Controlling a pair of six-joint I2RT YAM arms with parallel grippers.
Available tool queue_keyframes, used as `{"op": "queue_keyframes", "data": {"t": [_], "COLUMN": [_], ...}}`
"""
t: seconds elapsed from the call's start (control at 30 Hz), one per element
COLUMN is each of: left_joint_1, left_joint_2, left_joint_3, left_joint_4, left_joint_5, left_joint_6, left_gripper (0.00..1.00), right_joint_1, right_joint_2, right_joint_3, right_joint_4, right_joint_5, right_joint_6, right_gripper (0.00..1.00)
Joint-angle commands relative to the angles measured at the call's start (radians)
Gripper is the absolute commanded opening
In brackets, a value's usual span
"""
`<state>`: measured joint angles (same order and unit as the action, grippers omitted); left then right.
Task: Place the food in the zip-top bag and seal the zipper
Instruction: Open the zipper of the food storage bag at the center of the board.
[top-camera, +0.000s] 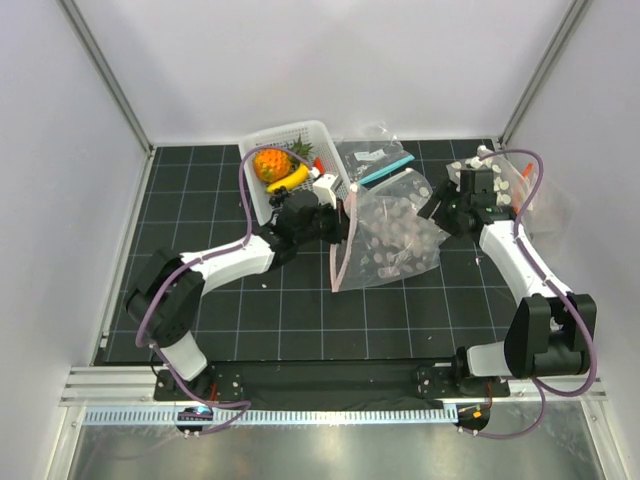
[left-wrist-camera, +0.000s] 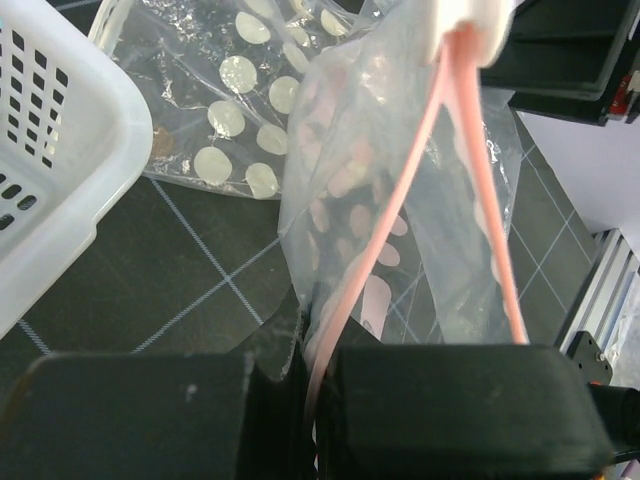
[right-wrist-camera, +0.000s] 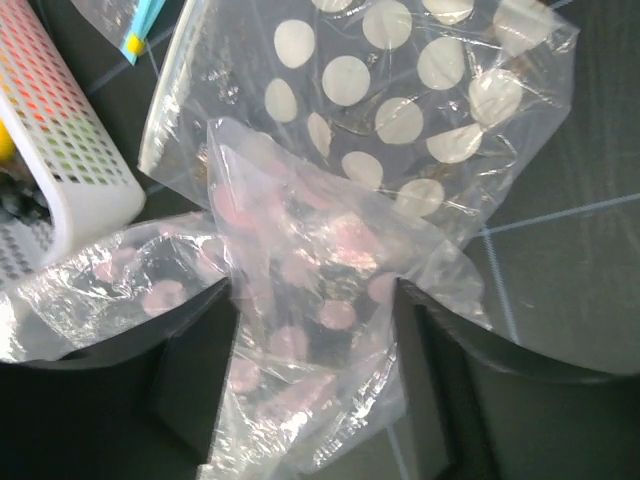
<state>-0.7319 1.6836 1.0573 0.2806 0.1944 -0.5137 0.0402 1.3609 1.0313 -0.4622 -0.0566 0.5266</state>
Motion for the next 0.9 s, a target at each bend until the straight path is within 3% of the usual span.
{"op": "queue_keyframes", "data": {"t": [0.0, 0.13, 0.17, 0.33, 0.43, 0.53, 0.6, 0.67, 0.87], "left_joint_1": [0.0, 0.0, 0.002, 0.012, 0.031, 0.032, 0.034, 0.032, 0.032], "left_joint_2": [-0.036, -0.056, -0.058, -0.056, -0.051, -0.045, -0.027, -0.01, 0.027], "left_joint_3": [-0.008, -0.036, -0.04, -0.057, -0.059, -0.036, -0.013, 0.02, 0.082], "left_joint_4": [0.06, 0.071, 0.075, 0.085, 0.094, 0.068, 0.049, 0.032, -0.001], "left_joint_5": [-0.016, -0.044, -0.047, -0.084, -0.073, -0.07, -0.055, -0.047, -0.046], "left_joint_6": [0.021, 0.018, 0.014, -0.031, -0.06, -0.055, -0.059, -0.062, -0.095], "left_gripper": [0.0, 0.0, 0.0, 0.0, 0.0, 0.0, 0.0, 0.0, 0.0], "right_joint_1": [-0.028, -0.106, -0.123, -0.14, -0.141, -0.141, -0.14, -0.099, 0.137], "right_joint_2": [0.012, 0.023, 0.024, -0.012, -0.048, -0.098, -0.13, -0.175, -0.249], "right_joint_3": [-0.026, -0.047, -0.043, -0.051, -0.059, -0.065, -0.074, -0.073, 0.018], "right_joint_4": [0.125, 0.177, 0.177, 0.175, 0.169, 0.157, 0.166, 0.165, 0.044], "right_joint_5": [-0.049, -0.04, -0.026, 0.04, 0.052, 0.103, 0.069, 0.031, 0.192], "right_joint_6": [0.052, 0.093, 0.092, 0.093, 0.079, 0.058, 0.024, 0.0, -0.128], "right_gripper": [0.65, 0.16, 0.16, 0.21, 0.44, 0.52, 0.68, 0.74, 0.8]}}
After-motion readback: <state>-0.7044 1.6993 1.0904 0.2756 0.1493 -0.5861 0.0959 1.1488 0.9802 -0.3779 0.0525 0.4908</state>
